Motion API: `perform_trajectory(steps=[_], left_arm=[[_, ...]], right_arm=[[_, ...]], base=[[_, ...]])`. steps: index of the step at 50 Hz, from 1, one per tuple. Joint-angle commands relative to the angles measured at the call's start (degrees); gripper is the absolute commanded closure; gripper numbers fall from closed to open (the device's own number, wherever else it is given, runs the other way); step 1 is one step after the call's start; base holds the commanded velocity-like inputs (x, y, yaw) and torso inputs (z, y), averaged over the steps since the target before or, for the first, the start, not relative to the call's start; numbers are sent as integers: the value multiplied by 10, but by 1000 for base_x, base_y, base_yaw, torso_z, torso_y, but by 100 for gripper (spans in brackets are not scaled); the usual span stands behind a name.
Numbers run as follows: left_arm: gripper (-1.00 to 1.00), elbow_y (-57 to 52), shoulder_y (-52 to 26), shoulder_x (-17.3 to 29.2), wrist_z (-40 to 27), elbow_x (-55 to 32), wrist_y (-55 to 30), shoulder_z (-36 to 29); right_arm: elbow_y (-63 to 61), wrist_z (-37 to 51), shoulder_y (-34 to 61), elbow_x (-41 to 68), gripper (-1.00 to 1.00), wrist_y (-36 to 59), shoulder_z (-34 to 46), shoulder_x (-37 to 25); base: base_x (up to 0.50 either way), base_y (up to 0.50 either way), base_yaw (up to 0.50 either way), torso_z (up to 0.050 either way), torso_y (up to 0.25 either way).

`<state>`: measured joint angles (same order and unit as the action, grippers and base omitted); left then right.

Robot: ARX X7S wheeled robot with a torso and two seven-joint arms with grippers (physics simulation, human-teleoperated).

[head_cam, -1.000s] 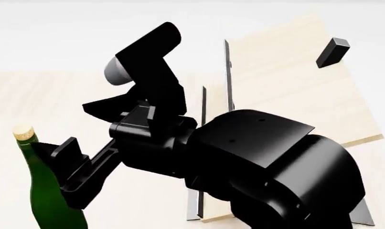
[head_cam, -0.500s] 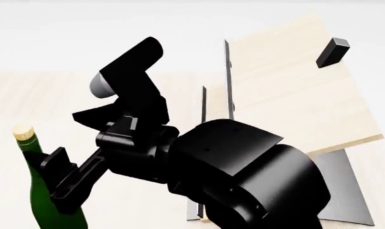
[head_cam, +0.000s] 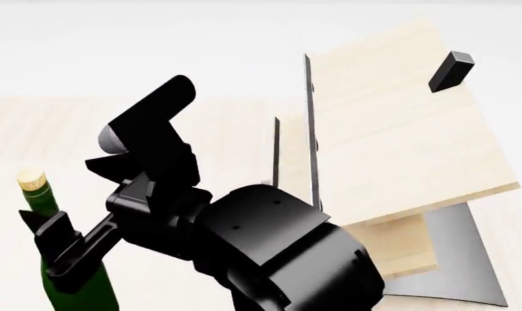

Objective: Put the wine bottle on the wine rack.

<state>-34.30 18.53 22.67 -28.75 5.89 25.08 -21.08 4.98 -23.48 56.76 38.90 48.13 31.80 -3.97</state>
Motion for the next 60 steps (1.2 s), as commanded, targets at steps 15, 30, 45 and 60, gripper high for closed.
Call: perform_trajectory(steps=[15, 30, 45, 60], left_arm=[[-100, 3, -2, 3, -4, -1, 3, -5], [-100, 0, -2, 6, -6, -3, 2, -6], [-100, 2, -4, 9, -8, -4, 5, -8], [-100, 2, -5, 11, -10, -5, 5, -10]], right_arm=[[138, 5, 13, -4, -100, -137, 83, 35], [188, 62, 52, 71, -100, -227, 163, 38], [234, 91, 74, 150, -100, -315, 238, 35], [257, 96, 83, 184, -100, -338, 286, 36]], base=[[0, 0, 0, 0, 0], [0, 0, 0, 0, 0], [0, 0, 0, 0, 0], [0, 0, 0, 0, 0]])
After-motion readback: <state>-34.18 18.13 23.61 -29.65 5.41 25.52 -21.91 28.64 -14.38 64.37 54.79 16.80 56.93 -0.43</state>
